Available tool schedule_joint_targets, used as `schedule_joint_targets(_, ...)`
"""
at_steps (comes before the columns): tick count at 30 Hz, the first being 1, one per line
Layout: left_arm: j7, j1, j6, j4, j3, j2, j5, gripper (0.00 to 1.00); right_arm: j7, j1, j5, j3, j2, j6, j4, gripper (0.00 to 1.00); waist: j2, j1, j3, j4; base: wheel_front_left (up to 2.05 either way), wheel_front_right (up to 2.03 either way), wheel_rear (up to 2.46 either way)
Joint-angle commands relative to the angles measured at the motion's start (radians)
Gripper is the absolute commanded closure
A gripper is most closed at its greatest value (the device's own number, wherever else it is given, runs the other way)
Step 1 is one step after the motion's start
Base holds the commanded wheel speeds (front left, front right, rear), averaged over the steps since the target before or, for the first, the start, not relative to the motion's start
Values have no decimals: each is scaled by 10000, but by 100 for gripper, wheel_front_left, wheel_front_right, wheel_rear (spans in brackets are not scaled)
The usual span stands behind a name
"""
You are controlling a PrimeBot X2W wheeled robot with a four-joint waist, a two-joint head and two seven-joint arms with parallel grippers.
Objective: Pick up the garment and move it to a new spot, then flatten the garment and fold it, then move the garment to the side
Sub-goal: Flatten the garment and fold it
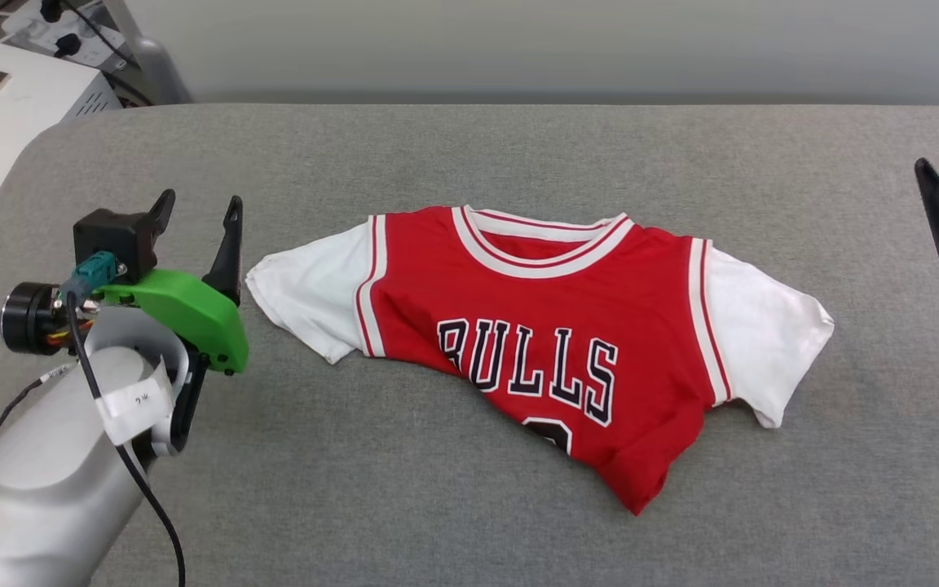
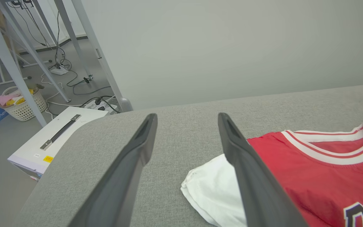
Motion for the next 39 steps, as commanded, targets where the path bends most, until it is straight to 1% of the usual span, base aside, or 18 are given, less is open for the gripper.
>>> schedule_joint_targets(1, -106, 420, 327, -383, 213, 77, 242, 0, 518, -270, 357, 351, -316, -7, 65, 0, 0, 0, -106, 338, 0, 0, 0)
schedule_joint_targets(4, -131, 1053, 934, -1429, 868, 147, 691, 0, 1985, -667, 1295, 1177, -996, -7, 220, 0, 0, 0, -3, 488, 0, 0, 0)
schedule_joint_targets(7, -135, 1752, 1298, -2317, 1424, 175, 1147, 0, 3481, -1006, 2103, 1885, -1558, -7, 466, 0, 0, 0, 163, 620, 0, 0, 0)
schedule_joint_targets(10, -136, 2298, 1478, -2957, 1890, 165, 1574, 0, 5170, -1286, 2955, 2575, -2009, -7, 839, 0, 0, 0, 376, 784, 0, 0, 0)
schedule_joint_targets(12, -137, 2530, 1522, -3218, 2136, 109, 1779, 0, 5958, -1482, 3271, 2901, -2259, -7, 1051, 0, 0, 0, 550, 886, 0, 0, 0)
schedule_joint_targets(14, -137, 2662, 1499, -3386, 2347, 38, 1949, 0, 6481, -1667, 3424, 3194, -2420, -7, 1291, 0, 0, 0, 766, 995, 0, 0, 0)
schedule_joint_targets(17, -138, 2726, 1427, -3500, 2632, -93, 2164, 0, 6931, -1939, 3456, 3484, -2451, -7, 1764, 0, 0, 0, 1104, 1110, 0, 0, 0)
schedule_joint_targets(20, -138, 2682, 1296, -3533, 2911, -254, 2381, 0, 7071, -2261, 3517, 3631, -2207, -7, 2309, 0, 0, 0, 1524, 1196, 0, 0, 0)
schedule_joint_targets(23, -138, 2604, 1160, -3467, 3107, -421, 2561, 0, 7005, -2488, 3452, 3865, -1955, -7, 2753, 0, 0, 0, 1839, 1234, 0, 0, 0)
schedule_joint_targets(26, -138, 2503, 963, -3321, 3228, -597, 2719, 0, 6907, -2505, 3348, 4326, -1798, -7, 3204, 0, 0, 0, 2075, 1260, 0, 0, 0)
schedule_joint_targets(30, -139, 2416, 798, -3145, 3410, -795, 2934, 0, 6831, -2296, 3623, 4867, -1739, -7, 3571, 0, 0, 0, 2168, 1227, 0, 0, 0)
schedule_joint_targets(31, -139, 2426, 724, -3043, 3515, -844, 3002, 0, 6636, -2288, 3741, 5052, -1769, -7, 3639, 0, 0, 0, 2144, 1150, 0, 0, 0)
schedule_joint_targets(32, -139, 2434, 686, -2990, 3567, -863, 3042, 0, 6429, -2311, 3800, 5119, -1798, -7, 3635, 100, 0, 0, 2110, 1111, 0, 0, 0)
schedule_joint_targets(35, -139, 2480, 576, -2859, 3696, -873, 3114, 0, 5769, -2452, 3938, 5193, -1919, -7, 3607, 100, 0, 0, 1971, 972, 0, 0, 0)
schedule_joint_targets(39, -138, 2449, 195, -2634, 3696, -768, 3127, 0, 4750, -2679, 4037, 5148, -2194, -7, 3456, 100, 0, 0, 1659, 769, 0, 0, 0)
